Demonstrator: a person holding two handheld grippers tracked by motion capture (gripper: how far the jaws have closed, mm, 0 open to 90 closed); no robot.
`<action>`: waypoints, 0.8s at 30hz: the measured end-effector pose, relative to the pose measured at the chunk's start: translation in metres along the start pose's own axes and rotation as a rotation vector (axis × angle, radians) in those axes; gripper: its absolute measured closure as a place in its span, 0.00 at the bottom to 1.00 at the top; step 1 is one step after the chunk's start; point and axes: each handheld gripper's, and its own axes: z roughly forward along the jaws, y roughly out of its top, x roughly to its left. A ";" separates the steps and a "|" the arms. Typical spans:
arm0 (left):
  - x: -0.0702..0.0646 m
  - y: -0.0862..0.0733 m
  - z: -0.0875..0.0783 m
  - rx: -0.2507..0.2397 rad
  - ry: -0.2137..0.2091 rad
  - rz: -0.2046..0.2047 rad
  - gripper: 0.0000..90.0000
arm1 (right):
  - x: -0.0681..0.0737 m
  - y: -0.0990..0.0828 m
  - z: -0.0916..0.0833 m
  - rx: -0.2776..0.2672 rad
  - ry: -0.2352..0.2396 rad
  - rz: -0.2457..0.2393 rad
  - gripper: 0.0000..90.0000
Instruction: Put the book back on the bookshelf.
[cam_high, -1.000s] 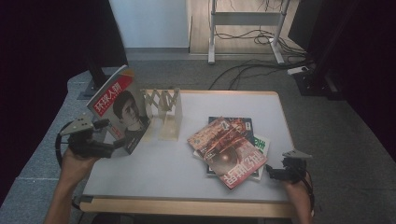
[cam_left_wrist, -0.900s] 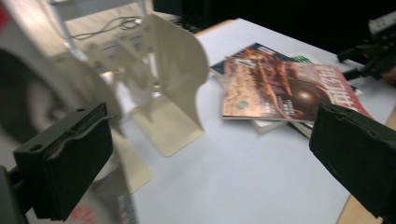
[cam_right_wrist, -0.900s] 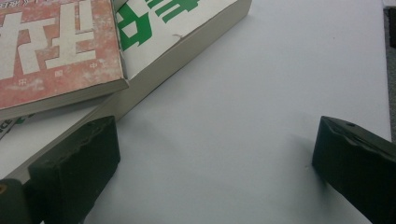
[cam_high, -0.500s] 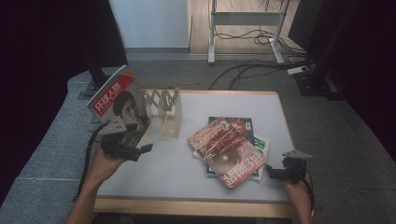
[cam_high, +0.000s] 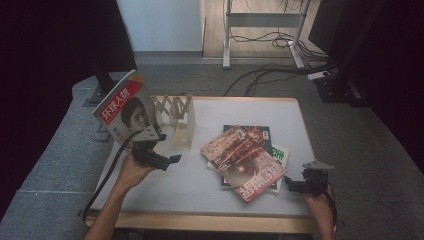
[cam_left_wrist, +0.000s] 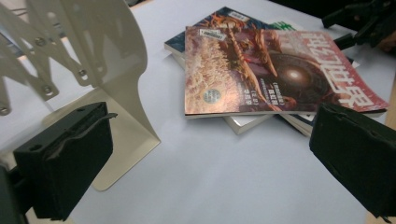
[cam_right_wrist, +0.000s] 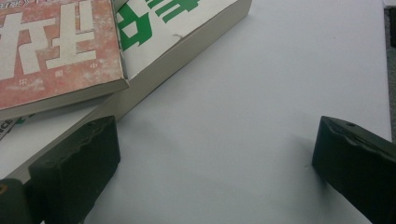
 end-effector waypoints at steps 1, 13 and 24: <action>0.000 0.001 0.004 0.001 -0.009 -0.003 0.00 | 0.000 0.000 0.000 0.000 0.000 0.000 0.01; -0.003 0.009 0.052 0.024 -0.090 -0.003 0.00 | 0.001 0.000 -0.002 -0.015 0.015 -0.014 0.06; -0.012 0.020 0.093 0.067 -0.135 0.031 0.00 | 0.001 -0.001 -0.006 -0.027 0.021 -0.020 0.00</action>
